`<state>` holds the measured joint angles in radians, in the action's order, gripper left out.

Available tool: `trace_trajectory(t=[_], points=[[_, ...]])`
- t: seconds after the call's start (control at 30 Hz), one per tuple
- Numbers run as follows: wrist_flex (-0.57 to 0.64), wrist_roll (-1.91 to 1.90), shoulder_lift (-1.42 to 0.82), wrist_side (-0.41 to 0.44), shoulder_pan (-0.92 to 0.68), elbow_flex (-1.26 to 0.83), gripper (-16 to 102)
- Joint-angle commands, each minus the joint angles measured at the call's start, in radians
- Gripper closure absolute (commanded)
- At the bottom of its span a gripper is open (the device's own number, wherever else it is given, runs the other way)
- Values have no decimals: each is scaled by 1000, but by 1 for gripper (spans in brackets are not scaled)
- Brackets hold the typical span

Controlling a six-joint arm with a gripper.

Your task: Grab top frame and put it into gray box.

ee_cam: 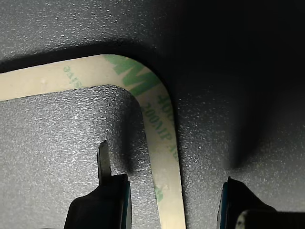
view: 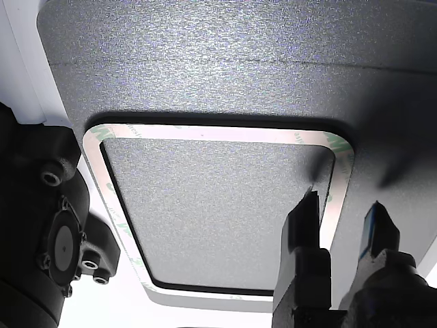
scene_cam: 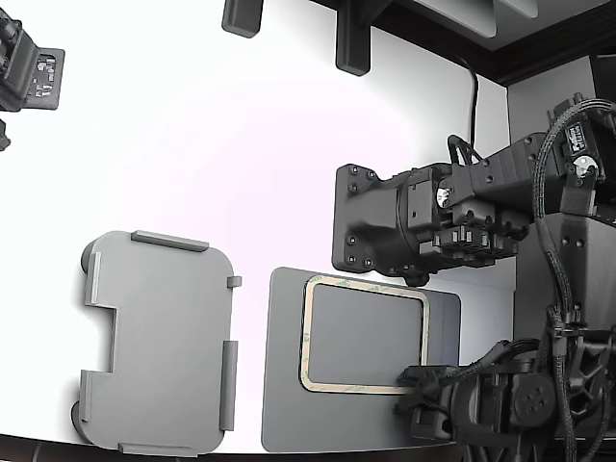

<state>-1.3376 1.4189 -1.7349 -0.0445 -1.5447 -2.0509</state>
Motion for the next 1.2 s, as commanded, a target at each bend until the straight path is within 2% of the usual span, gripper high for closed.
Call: trace_trajectory(t=[0.0,0.2,0.63,0.83,1.17], points=[[2,2,-31,0,11,15,11],[2,38,-28,26,11,18,16],[-12,40,29,20,12,57,17],[-20,54,38,26,12,61,22],[6,80,34,37,12,35,24]])
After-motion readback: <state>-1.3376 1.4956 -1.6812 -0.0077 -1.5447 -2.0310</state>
